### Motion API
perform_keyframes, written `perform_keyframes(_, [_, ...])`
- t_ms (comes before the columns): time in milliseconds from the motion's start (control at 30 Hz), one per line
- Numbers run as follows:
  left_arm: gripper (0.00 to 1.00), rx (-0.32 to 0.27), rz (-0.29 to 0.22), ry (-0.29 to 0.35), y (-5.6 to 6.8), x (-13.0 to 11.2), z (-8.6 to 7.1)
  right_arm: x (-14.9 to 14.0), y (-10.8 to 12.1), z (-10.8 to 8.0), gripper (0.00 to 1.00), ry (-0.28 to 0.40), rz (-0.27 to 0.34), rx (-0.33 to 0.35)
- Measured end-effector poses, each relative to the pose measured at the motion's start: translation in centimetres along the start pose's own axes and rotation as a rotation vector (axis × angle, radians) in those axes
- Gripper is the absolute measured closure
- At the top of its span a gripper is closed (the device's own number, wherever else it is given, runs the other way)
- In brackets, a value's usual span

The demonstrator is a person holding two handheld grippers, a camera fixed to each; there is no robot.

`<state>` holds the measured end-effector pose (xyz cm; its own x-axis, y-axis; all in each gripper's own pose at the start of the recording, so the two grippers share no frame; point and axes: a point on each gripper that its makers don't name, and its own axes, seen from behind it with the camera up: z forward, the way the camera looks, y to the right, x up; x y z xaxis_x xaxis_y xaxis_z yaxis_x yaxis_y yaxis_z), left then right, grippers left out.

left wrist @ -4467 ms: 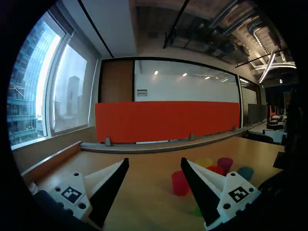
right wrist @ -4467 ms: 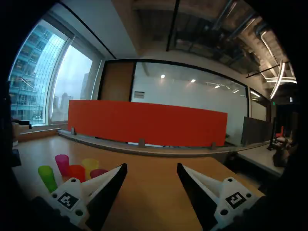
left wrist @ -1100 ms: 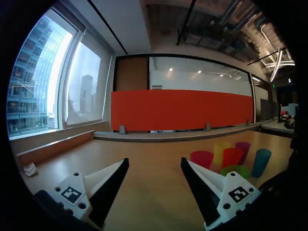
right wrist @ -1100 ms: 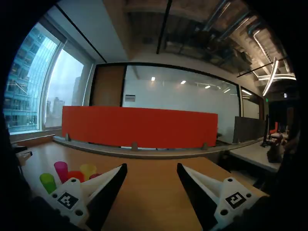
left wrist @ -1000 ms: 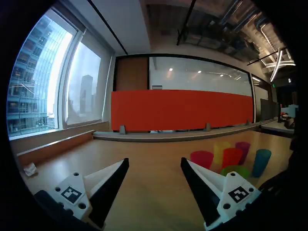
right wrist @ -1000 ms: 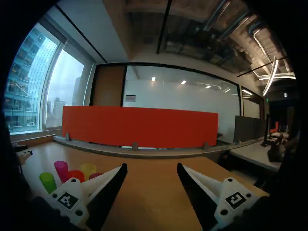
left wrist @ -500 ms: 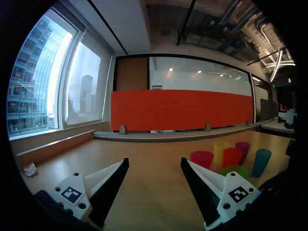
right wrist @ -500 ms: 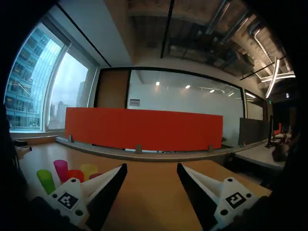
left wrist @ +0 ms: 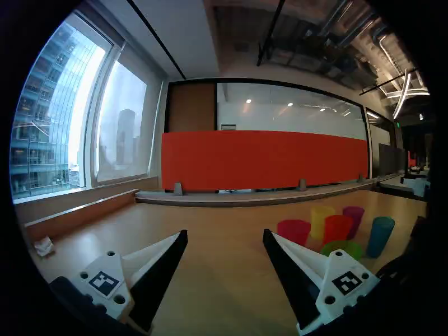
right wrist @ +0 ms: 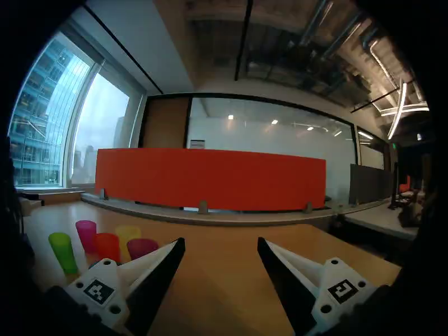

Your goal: Pour water

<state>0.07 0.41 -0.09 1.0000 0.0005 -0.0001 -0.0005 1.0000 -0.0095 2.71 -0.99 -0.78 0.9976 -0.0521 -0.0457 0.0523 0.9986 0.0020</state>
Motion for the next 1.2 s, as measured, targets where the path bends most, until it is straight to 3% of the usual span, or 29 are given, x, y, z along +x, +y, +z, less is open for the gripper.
perform_keyframes(467, [0.0,0.0,0.0,0.0,0.0,0.0,0.0,-2.1,0.5,0.2,0.0,-0.034,0.04,0.001])
perform_keyframes(1200, [0.0,0.0,0.0,0.0,0.1,0.0,0.1,-2.6,0.8,0.3,0.0,-0.045,0.049,-0.006])
